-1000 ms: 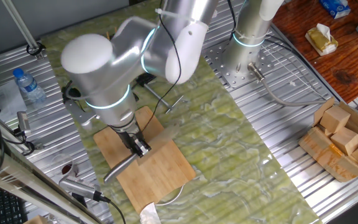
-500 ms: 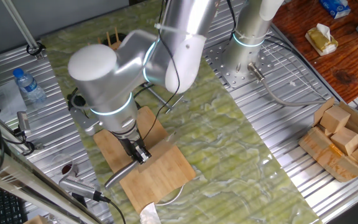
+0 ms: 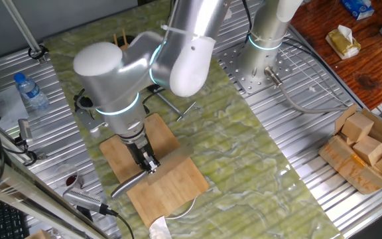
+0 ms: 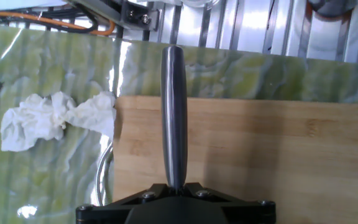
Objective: Put the knife on the cutting board
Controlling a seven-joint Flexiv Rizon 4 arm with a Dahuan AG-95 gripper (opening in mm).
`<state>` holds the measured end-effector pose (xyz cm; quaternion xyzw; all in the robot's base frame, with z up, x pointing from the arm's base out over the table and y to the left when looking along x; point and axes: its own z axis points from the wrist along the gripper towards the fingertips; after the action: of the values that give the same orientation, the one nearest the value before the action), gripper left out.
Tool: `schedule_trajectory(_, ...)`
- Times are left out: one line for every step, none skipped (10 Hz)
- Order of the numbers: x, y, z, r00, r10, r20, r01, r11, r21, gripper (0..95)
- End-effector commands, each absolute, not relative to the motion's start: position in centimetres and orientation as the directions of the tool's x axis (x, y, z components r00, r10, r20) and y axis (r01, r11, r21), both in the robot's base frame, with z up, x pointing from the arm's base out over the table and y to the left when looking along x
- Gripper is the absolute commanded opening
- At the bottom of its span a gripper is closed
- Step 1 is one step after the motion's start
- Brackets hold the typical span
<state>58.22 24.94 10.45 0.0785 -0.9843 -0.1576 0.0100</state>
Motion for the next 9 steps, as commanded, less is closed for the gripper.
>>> schedule_trajectory(58.3,25.1,10.2,-0.991,-0.133,0.001,-0.124,0.930,0.345,0.0)
schedule_trajectory(58.2,25.2,10.1,-0.992,-0.124,0.001,-0.115,0.927,0.357,0.0)
schedule_trajectory(58.1,25.7,9.9,-0.995,-0.103,0.005,-0.093,0.922,0.375,0.0)
schedule_trajectory(58.0,25.9,9.8,-0.995,-0.097,0.004,-0.089,0.921,0.380,0.0)
schedule_trajectory(57.9,26.1,9.5,-0.996,-0.093,-0.001,-0.086,0.917,0.391,0.0)
schedule_trajectory(57.9,26.1,9.3,-0.996,-0.089,-0.003,-0.082,0.913,0.400,0.0)
schedule_trajectory(57.8,26.1,9.1,-0.997,-0.076,-0.002,-0.070,0.906,0.418,0.0)
schedule_trajectory(57.8,26.1,9.0,-0.999,-0.053,0.000,-0.047,0.891,0.451,0.0)
schedule_trajectory(57.8,26.1,8.9,-0.999,-0.050,-0.001,-0.045,0.889,0.455,0.0)
